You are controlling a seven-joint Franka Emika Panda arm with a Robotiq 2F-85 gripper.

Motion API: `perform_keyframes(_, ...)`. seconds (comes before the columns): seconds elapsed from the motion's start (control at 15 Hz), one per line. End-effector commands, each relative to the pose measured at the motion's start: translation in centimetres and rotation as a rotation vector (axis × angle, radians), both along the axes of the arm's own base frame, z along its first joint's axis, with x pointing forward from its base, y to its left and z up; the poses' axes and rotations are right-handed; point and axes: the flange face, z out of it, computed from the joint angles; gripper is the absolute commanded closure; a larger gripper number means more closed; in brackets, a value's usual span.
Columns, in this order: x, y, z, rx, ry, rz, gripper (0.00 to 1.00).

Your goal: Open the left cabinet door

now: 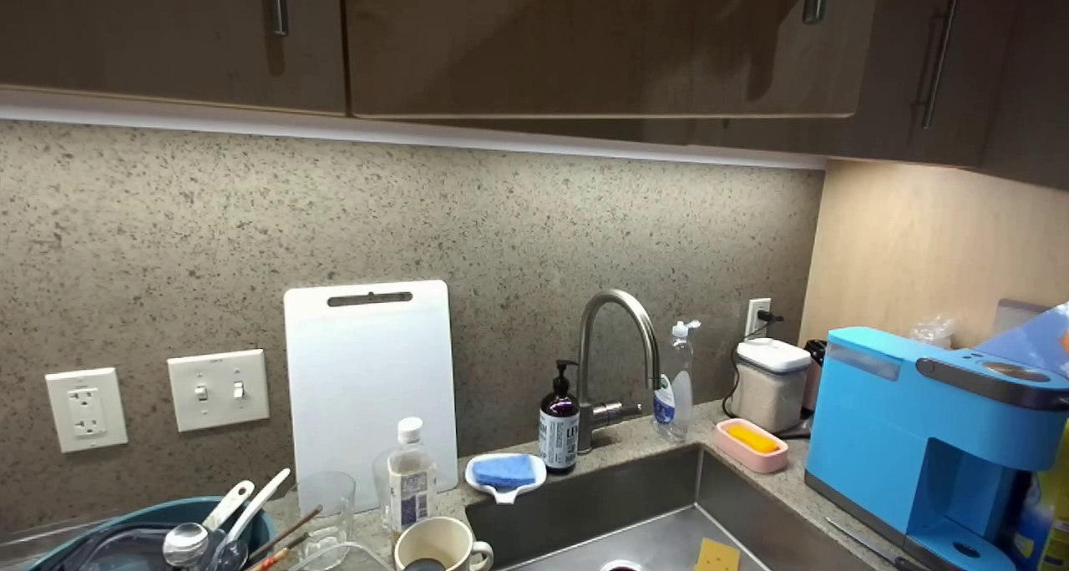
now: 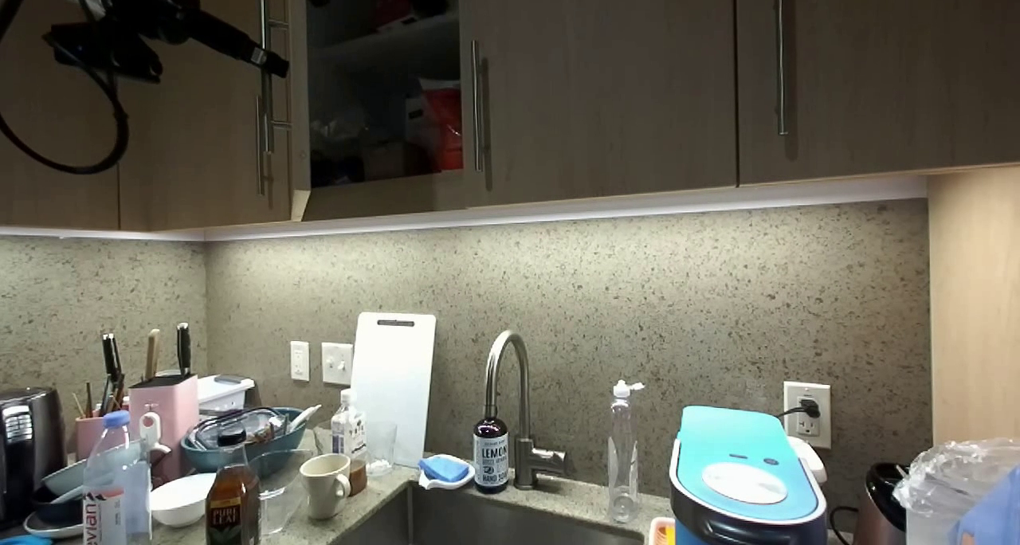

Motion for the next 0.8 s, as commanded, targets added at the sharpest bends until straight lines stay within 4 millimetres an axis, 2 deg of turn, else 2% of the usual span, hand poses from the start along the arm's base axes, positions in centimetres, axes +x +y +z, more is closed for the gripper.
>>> perform_keyframes(0.0, -1.0, 5.3, -1.7, 0.024, 0.011, 0.130, 0.98)
perform_keyframes(0.73, -5.7, 10.3, -3.4, -0.059, 0.001, 0.251, 0.98)
